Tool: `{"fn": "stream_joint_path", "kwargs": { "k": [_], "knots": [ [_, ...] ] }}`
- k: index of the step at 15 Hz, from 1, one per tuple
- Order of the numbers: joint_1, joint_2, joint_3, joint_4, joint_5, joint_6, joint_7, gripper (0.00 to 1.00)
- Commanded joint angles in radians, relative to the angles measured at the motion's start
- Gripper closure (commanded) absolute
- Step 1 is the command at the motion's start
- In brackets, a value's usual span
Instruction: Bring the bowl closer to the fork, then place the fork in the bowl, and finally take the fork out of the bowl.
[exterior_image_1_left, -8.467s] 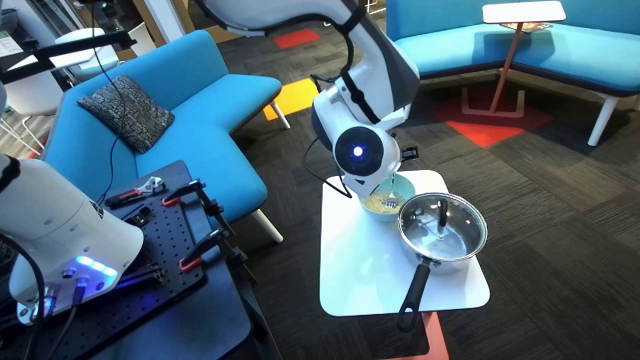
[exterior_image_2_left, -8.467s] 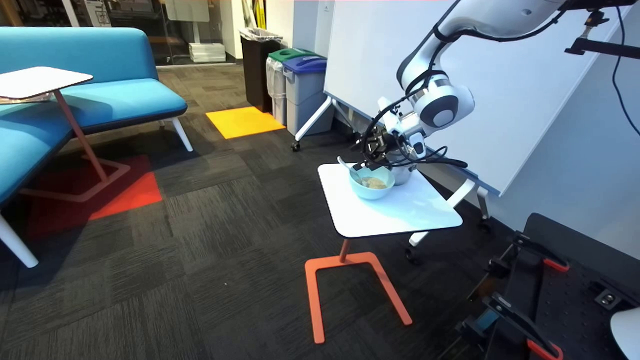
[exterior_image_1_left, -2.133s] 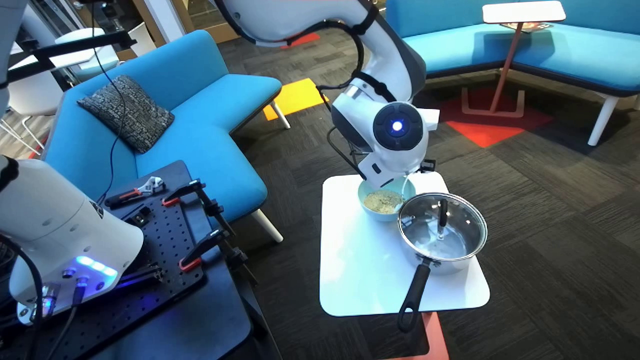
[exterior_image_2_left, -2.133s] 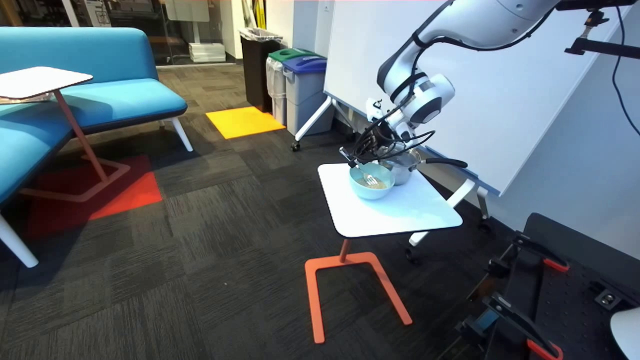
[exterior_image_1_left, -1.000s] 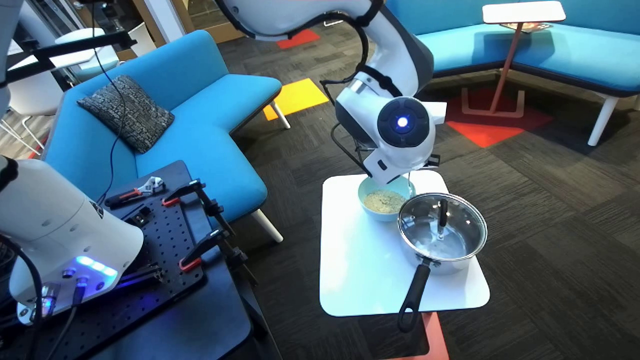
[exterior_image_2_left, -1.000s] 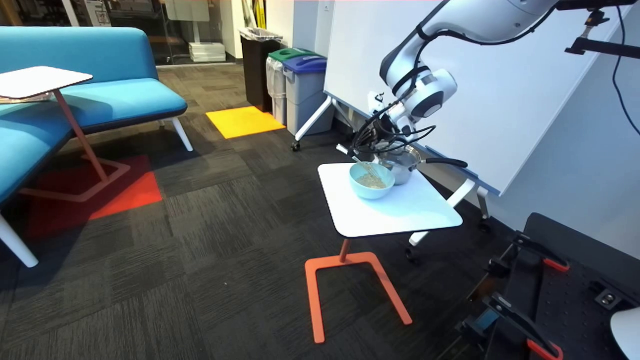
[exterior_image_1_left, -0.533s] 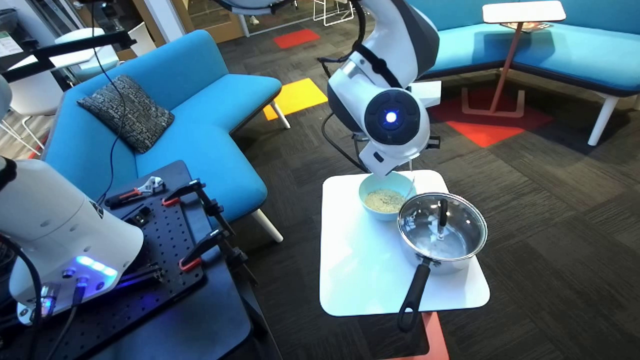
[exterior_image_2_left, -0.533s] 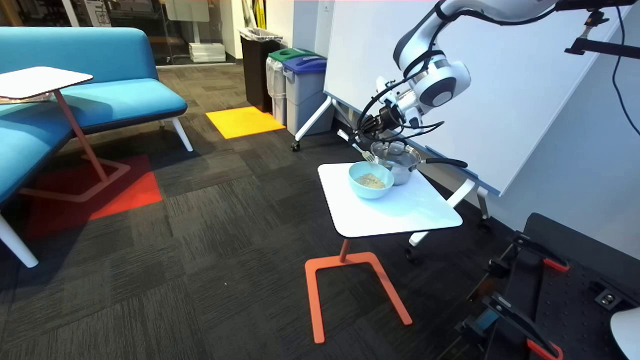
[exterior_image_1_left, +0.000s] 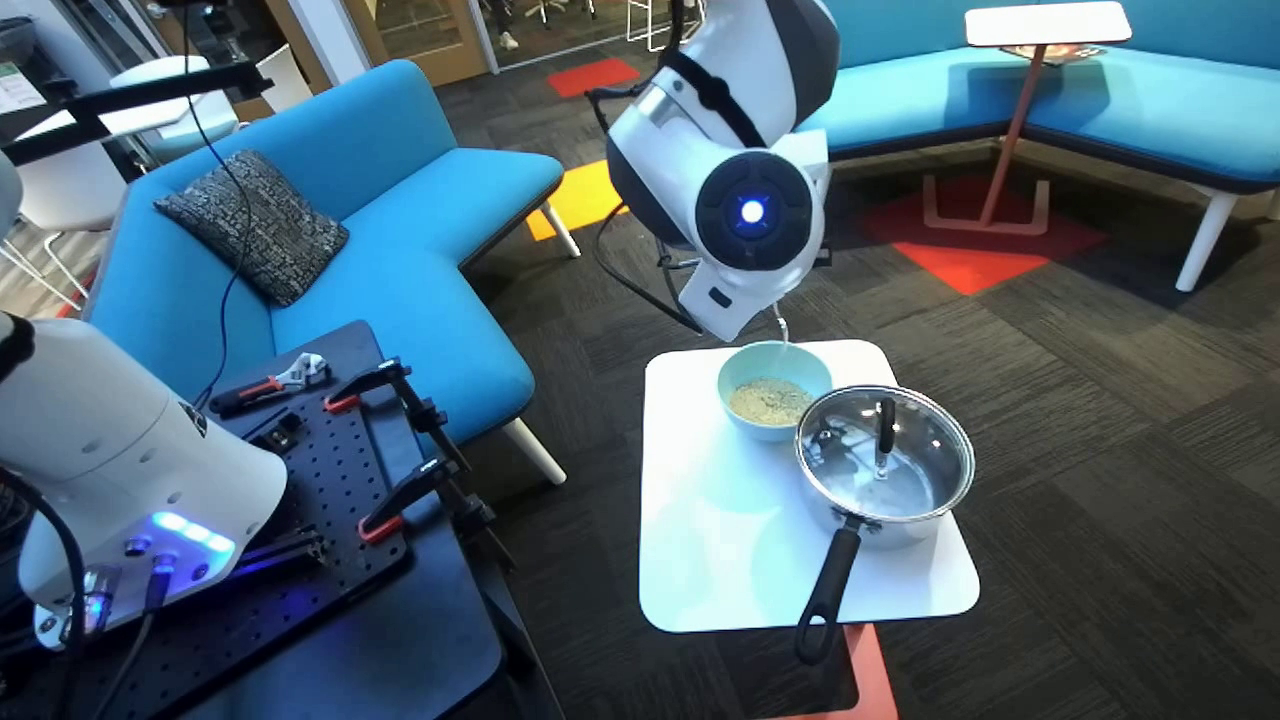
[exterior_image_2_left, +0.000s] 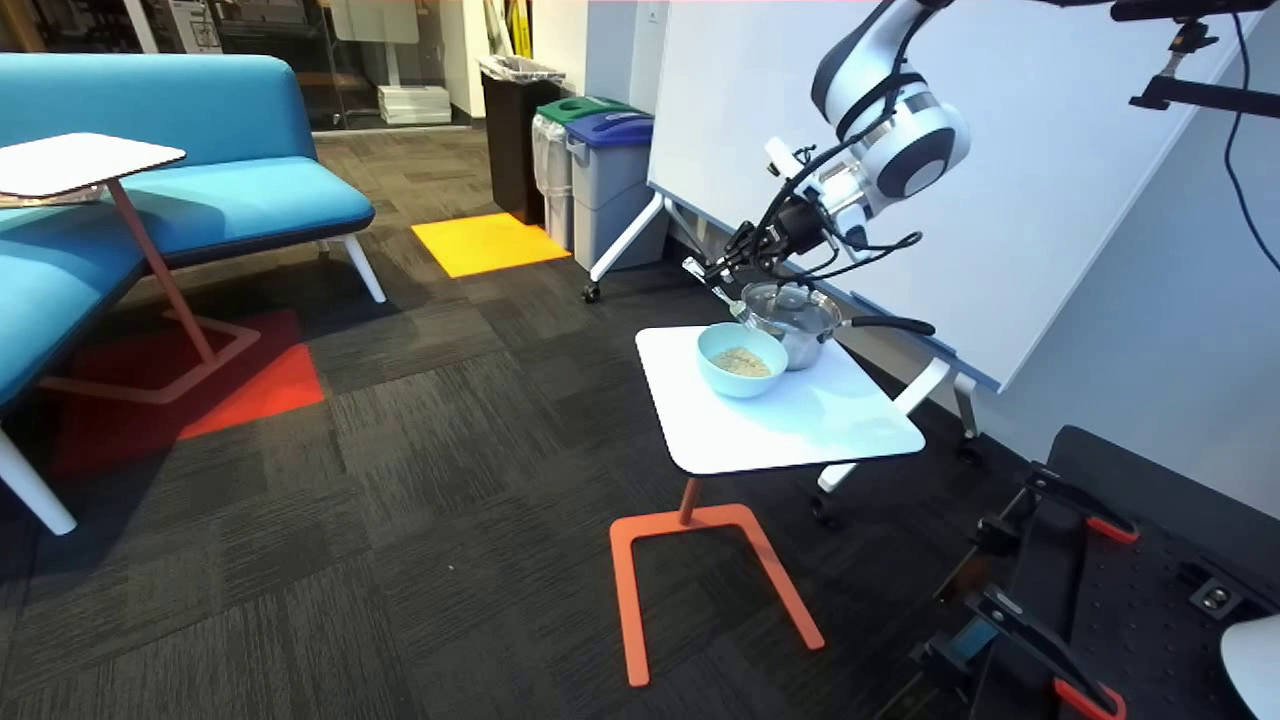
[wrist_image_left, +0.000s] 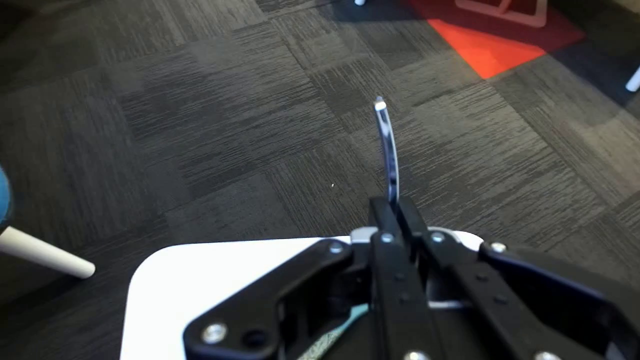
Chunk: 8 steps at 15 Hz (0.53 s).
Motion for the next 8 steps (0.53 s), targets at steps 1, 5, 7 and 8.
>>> {"fn": "stream_joint_path", "kwargs": {
  "k": [1, 5, 7, 8],
  "knots": [
    [0.058, -0.171, -0.044, -0.196, -0.088, 0.003, -0.013, 0.99],
    [0.103, -0.275, -0.085, -0.341, -0.247, 0.011, 0.034, 0.99],
    [0.117, -0.282, -0.106, -0.373, -0.345, 0.023, 0.086, 0.99],
    [0.120, -0.279, -0.114, -0.379, -0.388, 0.030, 0.101, 0.99]
  ]
}}
